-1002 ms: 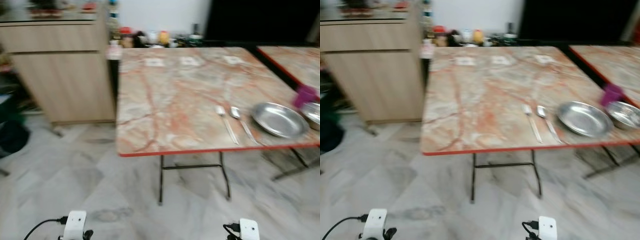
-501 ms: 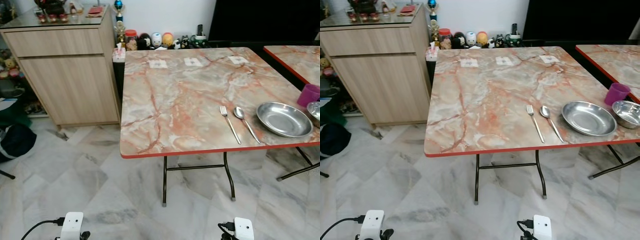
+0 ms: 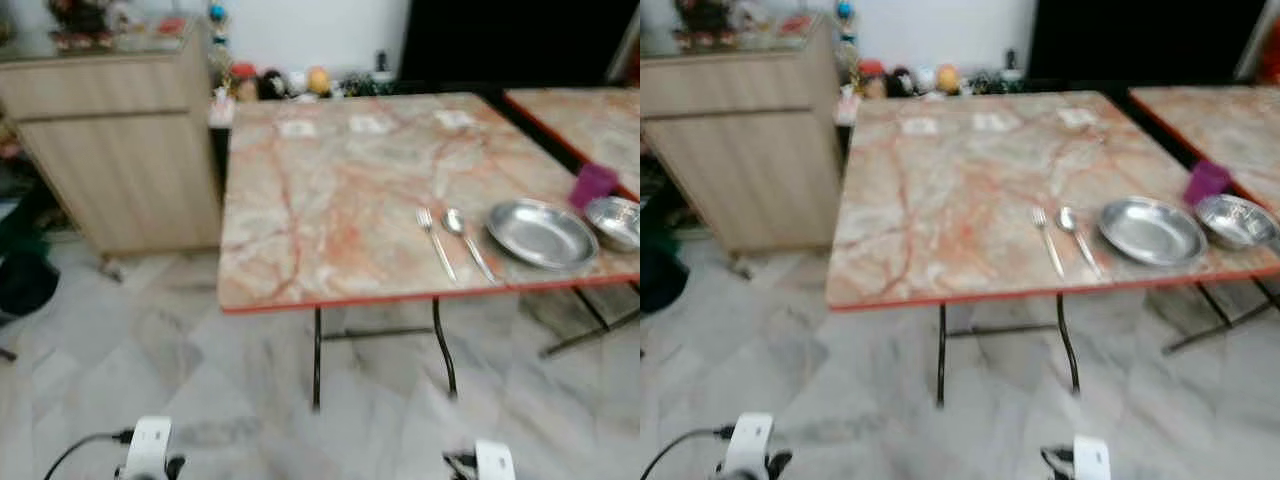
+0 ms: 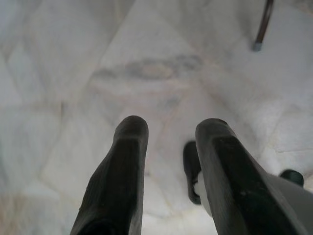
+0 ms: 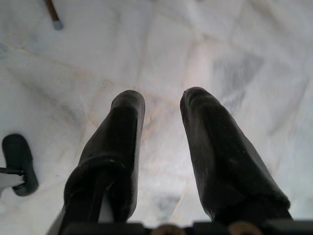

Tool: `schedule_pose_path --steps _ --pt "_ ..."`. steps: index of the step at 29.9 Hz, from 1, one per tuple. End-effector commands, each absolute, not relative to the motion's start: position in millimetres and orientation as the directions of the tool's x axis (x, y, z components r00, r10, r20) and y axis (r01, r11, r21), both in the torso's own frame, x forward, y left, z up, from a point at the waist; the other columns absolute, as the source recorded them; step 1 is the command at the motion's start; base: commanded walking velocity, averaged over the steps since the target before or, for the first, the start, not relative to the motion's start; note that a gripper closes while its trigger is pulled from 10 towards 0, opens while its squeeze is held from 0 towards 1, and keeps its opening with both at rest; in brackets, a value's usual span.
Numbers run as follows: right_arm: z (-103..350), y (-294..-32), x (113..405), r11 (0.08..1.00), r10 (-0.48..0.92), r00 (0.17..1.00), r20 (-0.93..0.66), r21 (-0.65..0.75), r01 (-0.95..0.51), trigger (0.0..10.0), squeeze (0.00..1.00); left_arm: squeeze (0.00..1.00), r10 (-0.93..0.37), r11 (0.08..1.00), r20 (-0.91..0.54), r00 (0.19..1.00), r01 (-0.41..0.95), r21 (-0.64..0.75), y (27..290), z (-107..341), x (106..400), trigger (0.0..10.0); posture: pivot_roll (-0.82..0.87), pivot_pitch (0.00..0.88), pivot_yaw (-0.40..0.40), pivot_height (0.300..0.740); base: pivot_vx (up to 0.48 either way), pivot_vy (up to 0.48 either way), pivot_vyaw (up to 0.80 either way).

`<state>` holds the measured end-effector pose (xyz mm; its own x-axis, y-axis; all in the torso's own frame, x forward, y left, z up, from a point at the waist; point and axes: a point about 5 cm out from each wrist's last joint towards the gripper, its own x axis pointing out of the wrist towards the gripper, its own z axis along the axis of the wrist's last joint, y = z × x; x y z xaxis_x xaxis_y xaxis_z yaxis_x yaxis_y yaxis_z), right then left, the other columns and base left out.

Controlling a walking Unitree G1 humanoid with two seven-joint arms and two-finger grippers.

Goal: Setting the table

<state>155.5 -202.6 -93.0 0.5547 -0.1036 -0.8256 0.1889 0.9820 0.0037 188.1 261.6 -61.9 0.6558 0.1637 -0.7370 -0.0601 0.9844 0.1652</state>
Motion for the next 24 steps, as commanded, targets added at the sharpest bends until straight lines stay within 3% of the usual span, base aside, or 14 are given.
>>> schedule_pose_path --steps 1,18,24 --pt "-76.7 -174.2 200.3 0.968 -0.001 0.631 -0.776 0.158 0.196 10.0 0.00 0.00 0.084 0.995 -0.788 0.609 -0.002 0.104 228.8 -73.1 187.8 10.0 0.24 0.000 -0.141 0.740 0.000 0.000 0.00" --pt "-77.6 -175.9 198.0 0.962 -0.019 0.633 -0.774 0.159 0.223 10.0 0.00 0.00 0.059 0.998 -0.775 0.630 -0.009 0.068 223.5 -73.3 188.4 10.0 0.24 0.000 -0.147 0.740 0.000 -0.029 0.00" --pt "-78.9 -177.9 195.5 0.938 -0.071 0.620 -0.781 0.159 0.308 10.0 0.00 0.00 0.047 0.997 -0.763 0.644 0.014 0.073 222.9 -71.5 191.2 10.0 0.24 0.000 -0.148 0.740 0.000 0.000 0.00"
